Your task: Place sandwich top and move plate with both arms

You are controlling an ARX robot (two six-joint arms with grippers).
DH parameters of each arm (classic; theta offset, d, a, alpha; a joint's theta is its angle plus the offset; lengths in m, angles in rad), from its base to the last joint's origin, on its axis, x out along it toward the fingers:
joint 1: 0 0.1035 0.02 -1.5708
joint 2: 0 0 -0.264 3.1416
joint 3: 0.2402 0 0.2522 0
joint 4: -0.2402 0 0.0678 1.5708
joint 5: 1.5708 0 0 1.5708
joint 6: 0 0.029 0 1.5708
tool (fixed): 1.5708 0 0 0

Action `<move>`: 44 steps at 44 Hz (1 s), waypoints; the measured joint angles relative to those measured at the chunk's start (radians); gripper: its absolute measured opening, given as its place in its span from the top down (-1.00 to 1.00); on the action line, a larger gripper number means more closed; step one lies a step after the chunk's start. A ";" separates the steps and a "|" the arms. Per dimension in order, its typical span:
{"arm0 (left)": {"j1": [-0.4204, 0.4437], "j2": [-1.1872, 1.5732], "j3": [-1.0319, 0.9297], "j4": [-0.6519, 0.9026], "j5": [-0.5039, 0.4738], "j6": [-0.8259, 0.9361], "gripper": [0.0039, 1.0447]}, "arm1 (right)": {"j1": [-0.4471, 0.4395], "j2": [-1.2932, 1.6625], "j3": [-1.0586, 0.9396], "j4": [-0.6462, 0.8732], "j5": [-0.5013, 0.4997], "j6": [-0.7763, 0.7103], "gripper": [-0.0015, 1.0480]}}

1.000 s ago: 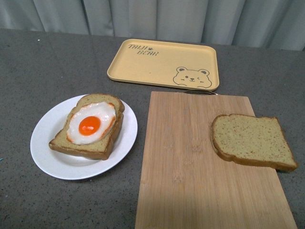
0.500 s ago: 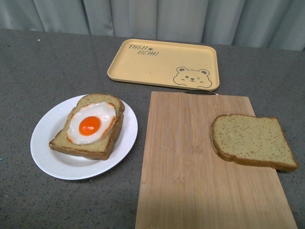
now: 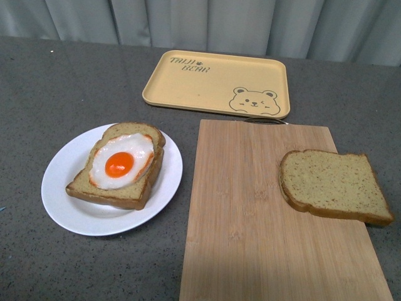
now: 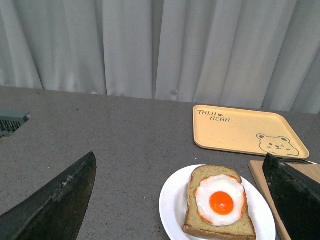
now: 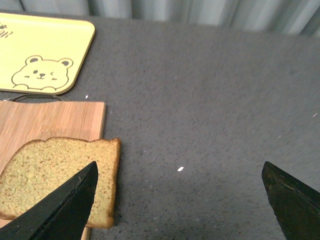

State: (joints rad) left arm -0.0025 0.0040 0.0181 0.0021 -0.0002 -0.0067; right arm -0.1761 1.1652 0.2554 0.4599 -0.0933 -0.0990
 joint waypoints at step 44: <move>0.000 0.000 0.000 0.000 0.000 0.000 -0.88 | 0.035 0.901 0.575 -0.343 -0.462 0.330 -0.42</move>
State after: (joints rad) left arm -0.0025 0.0040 0.0181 0.0021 -0.0002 -0.0067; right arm -0.1406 2.0659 0.8303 0.1169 -0.5549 0.2314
